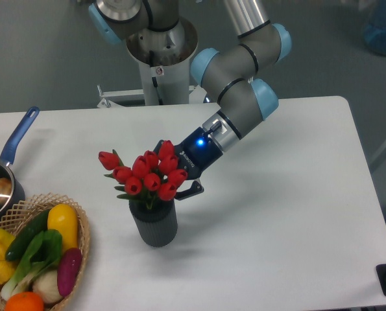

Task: Pick up the flowers from the vase
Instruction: 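Close the gripper on the tulip stems, then lift the gripped tulips straight up out of the grey vase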

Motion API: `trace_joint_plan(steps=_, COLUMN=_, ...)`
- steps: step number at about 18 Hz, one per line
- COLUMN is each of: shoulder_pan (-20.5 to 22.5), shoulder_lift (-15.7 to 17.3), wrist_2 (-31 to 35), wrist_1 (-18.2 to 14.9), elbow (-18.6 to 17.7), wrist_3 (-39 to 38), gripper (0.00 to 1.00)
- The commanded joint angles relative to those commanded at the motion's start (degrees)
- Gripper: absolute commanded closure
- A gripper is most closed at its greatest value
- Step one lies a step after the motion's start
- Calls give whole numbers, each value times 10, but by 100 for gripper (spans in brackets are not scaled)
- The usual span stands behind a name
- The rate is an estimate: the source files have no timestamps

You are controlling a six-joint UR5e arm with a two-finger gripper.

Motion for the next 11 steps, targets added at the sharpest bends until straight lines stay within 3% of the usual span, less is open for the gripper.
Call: trace_joint_plan(steps=11, shoulder_pan=8, shoulder_lift=6, wrist_2=-32, wrist_1=0, elbow=2, wrist_3=-10, gripper=53)
